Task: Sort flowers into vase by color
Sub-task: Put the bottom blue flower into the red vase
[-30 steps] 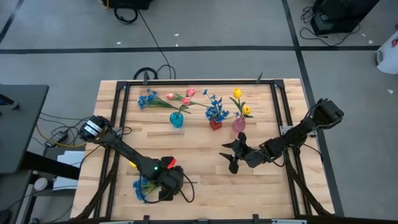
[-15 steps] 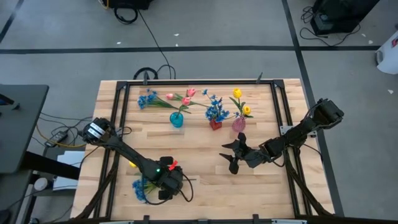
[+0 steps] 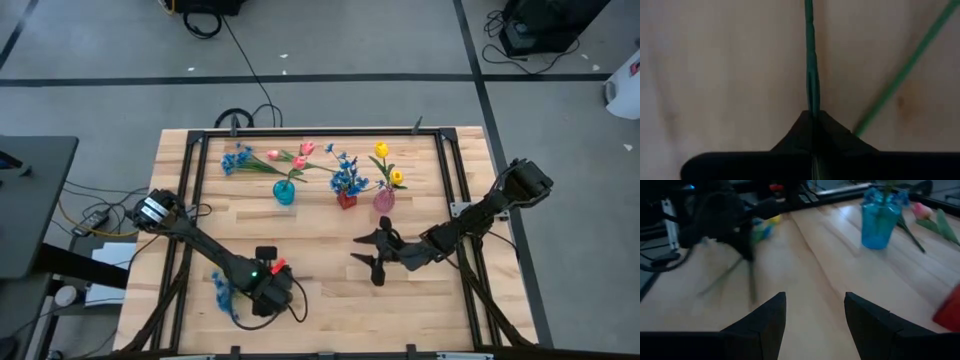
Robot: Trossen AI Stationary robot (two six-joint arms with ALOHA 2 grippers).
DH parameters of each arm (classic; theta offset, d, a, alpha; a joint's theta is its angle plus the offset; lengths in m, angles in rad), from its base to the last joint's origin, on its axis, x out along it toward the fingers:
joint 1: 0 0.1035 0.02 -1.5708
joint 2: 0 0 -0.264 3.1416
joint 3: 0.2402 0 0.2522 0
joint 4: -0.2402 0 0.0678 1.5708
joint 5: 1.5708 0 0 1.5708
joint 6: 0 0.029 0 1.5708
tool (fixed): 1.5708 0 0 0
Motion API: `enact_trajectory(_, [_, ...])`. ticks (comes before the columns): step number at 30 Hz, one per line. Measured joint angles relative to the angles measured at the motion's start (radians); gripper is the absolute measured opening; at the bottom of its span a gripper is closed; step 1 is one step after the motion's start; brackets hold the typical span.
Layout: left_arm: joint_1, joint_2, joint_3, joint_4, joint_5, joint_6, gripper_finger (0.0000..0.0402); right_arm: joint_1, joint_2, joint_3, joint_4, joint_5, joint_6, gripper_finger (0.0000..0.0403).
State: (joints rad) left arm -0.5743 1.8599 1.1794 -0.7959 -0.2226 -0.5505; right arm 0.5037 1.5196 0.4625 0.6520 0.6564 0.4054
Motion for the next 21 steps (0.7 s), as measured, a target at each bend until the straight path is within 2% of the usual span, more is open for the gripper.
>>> enact_trajectory(7, [0.0, -0.001, 0.086, -0.14, -0.127, 0.022, 0.0048, 0.0, 0.0, 0.021, 0.005, -0.015, -0.023, 0.021])
enact_trajectory(15, [0.037, -0.002, 0.161, -0.129, -0.292, 0.155, 0.0038, -0.025, 0.0, 0.076, 0.006, -0.08, -0.095, 0.021])
enact_trajectory(21, [0.083, -0.002, 0.17, -0.042, -0.339, 0.224, 0.0037, -0.027, 0.0, 0.096, 0.007, -0.101, -0.153, 0.0209])
